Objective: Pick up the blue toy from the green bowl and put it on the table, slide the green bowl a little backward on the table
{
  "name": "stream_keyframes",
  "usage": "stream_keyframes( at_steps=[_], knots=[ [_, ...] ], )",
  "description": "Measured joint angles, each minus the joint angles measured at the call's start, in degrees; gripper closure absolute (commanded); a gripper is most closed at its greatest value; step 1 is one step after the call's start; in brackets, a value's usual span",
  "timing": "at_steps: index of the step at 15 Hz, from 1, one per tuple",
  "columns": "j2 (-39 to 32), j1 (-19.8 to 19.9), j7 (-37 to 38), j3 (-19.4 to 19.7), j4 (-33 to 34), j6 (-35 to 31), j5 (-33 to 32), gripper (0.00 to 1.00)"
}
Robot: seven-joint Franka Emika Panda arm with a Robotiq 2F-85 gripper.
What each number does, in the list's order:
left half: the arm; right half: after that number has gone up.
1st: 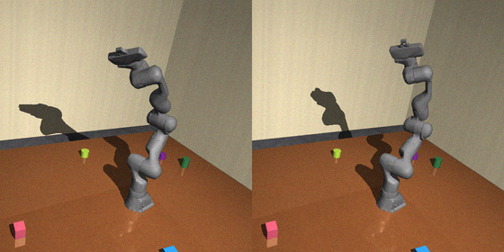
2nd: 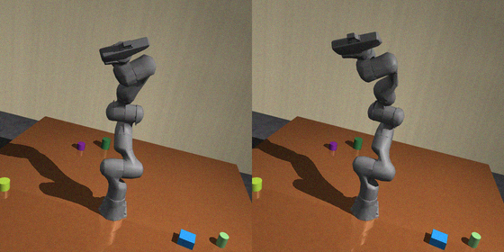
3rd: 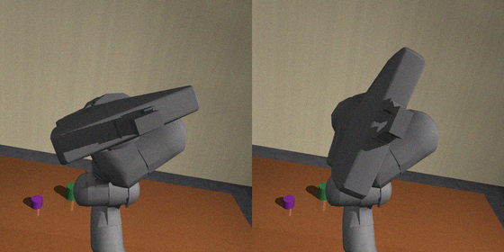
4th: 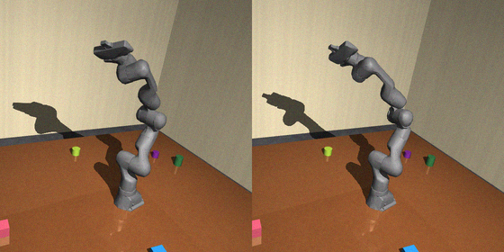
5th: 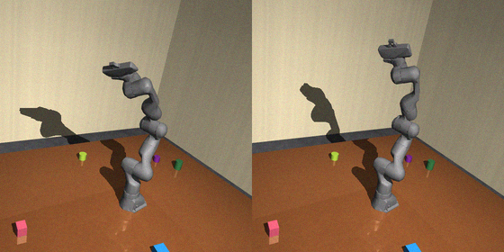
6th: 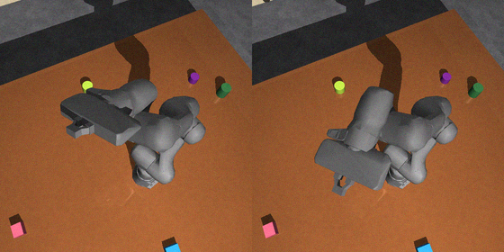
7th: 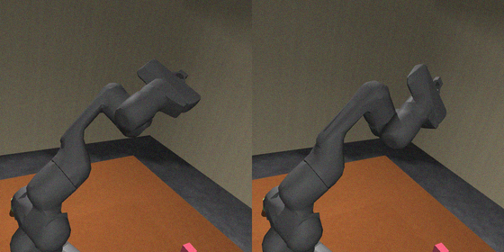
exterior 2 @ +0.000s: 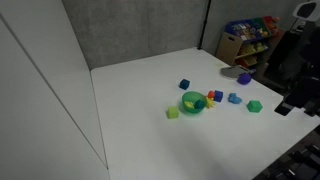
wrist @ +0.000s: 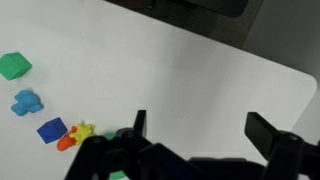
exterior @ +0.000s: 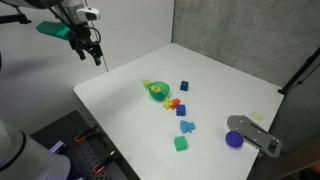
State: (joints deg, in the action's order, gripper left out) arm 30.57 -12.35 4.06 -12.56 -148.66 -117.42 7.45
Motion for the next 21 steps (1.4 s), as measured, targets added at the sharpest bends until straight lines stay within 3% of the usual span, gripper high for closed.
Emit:
stream_keyframes(
  at_steps=[13, 17, 21],
  knots=[
    [-1.43, 1.86, 0.00, 1.20, 1.36, -0.73, -0.82, 0.00],
    [-5.91, 4.42, 0.02, 2.15, 4.69, -3.50, -2.42, 0.00],
    [-14.69, 6.46, 1.31, 2.21, 8.83, -10.20, -5.00, 0.00]
  ],
)
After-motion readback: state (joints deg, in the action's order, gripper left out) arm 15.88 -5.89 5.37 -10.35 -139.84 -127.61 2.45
